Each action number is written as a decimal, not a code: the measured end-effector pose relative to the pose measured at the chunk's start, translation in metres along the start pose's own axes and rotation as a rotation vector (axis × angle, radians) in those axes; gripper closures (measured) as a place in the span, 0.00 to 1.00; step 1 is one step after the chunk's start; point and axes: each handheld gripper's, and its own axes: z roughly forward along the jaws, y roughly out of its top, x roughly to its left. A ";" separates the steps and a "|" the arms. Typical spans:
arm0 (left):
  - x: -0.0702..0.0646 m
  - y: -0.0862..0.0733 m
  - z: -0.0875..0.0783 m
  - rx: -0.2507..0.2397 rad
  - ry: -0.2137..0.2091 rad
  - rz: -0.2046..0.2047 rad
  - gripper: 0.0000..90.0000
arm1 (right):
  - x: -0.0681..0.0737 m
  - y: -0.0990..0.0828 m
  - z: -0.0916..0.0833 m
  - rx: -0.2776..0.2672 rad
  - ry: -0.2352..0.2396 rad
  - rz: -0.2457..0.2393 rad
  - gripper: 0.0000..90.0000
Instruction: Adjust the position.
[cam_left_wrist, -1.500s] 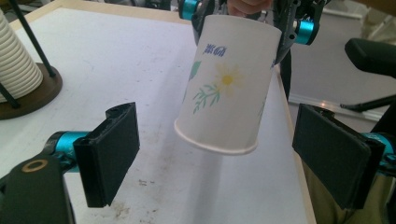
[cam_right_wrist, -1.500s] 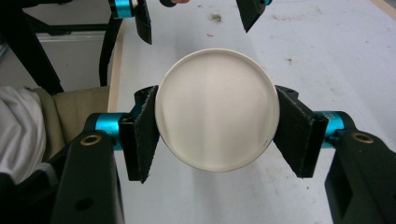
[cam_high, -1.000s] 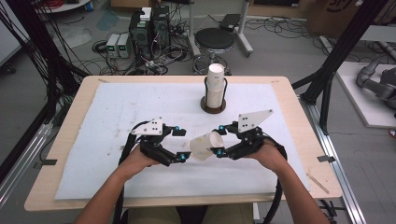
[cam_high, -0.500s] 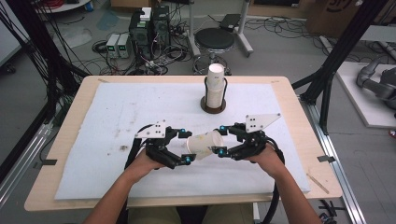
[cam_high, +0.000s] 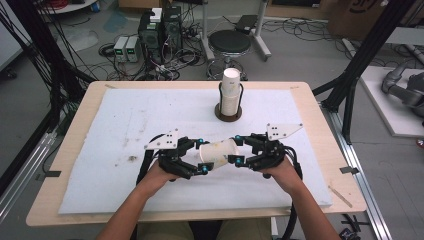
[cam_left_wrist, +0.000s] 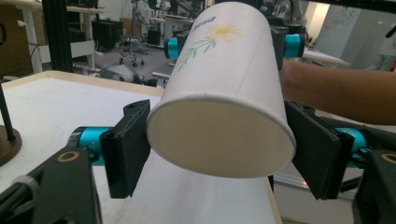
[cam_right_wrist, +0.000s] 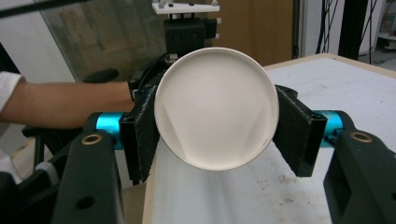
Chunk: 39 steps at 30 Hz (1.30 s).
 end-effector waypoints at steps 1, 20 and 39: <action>0.000 0.000 0.000 0.006 -0.001 0.008 0.32 | -0.001 -0.001 0.000 -0.005 0.001 0.005 0.42; 0.001 0.020 -0.008 0.220 0.038 0.025 0.44 | 0.003 0.015 -0.003 0.128 -0.101 0.000 0.22; 0.000 0.075 0.002 0.631 0.069 0.139 0.44 | 0.012 0.042 0.022 0.418 -0.166 -0.220 0.22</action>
